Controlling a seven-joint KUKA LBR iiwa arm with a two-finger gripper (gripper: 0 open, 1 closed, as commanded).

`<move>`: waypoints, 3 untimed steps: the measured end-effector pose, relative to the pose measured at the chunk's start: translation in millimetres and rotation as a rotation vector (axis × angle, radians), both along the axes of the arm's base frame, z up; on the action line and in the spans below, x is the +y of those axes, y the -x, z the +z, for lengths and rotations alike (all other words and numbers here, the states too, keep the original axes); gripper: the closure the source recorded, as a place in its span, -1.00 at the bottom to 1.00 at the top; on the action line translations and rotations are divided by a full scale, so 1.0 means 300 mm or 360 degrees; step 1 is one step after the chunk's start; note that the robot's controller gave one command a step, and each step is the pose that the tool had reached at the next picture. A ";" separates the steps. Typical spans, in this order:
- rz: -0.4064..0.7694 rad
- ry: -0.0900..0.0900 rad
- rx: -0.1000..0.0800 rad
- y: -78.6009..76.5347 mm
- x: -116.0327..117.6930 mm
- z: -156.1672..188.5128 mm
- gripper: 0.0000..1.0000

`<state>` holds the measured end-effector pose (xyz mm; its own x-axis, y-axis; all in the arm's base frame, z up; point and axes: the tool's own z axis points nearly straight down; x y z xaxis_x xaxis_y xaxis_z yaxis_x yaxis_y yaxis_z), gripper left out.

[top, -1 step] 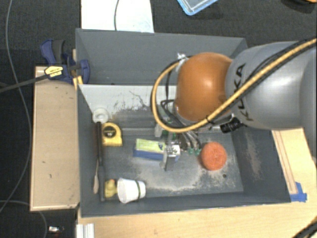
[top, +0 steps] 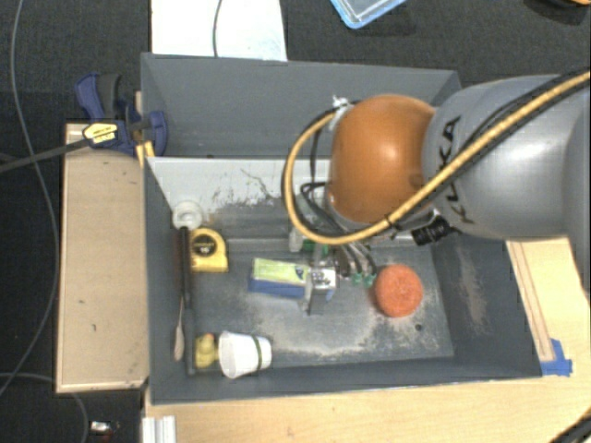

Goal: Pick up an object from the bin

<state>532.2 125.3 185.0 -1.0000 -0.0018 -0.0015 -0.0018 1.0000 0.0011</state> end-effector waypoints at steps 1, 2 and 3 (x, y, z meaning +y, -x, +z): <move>0.0104 0.0000 -0.0002 0.034 0.022 0.088 -1.00; 0.0120 -0.0002 -0.0012 -0.023 -0.125 -0.052 -1.00; -0.0181 -0.0003 -0.0008 -0.039 -0.134 -0.108 -1.00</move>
Offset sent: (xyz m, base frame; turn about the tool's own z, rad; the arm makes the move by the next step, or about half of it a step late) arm 0.0125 -0.0574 -0.0381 -0.0677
